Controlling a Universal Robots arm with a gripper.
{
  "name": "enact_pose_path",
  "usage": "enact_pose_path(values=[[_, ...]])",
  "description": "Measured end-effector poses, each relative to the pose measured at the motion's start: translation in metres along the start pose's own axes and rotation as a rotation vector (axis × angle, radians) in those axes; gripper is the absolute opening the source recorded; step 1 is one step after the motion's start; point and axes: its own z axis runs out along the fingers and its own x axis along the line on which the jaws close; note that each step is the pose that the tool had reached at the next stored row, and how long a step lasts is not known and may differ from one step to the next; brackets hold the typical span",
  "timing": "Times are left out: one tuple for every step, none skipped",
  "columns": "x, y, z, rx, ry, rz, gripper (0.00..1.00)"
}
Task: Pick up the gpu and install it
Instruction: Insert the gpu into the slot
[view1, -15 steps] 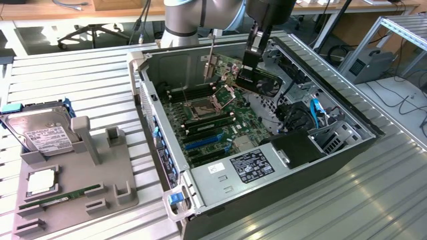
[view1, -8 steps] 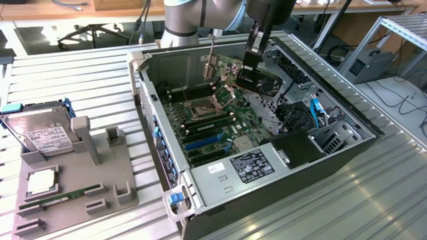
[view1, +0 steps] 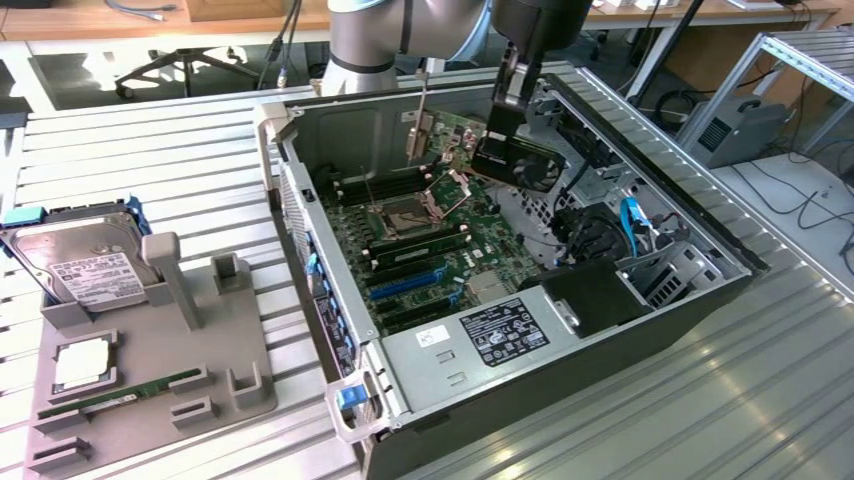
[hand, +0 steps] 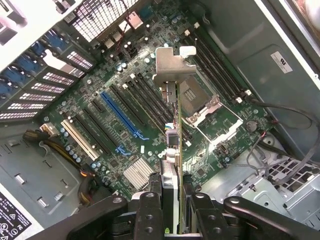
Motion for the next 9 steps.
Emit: enact_pose_path(values=[[0.0000, 0.0000, 0.0000, -0.0001, 0.0000, -0.003, 0.27], [0.0000, 0.0000, 0.0000, -0.0001, 0.0000, -0.006, 0.27], [0.0000, 0.0000, 0.0000, -0.0002, 0.0000, -0.008, 0.27], [0.0000, 0.0000, 0.0000, -0.0002, 0.0000, -0.011, 0.27], [0.0000, 0.0000, 0.0000, -0.0004, -0.0001, -0.014, 0.27], [0.0000, 0.0000, 0.0000, -0.0004, 0.0000, -0.017, 0.27], [0.0000, 0.0000, 0.0001, -0.0005, -0.0001, -0.022, 0.27], [0.0000, 0.0000, 0.0001, -0.0006, -0.0001, -0.024, 0.27], [0.0000, 0.0000, 0.0001, -0.0006, -0.0001, -0.027, 0.27]])
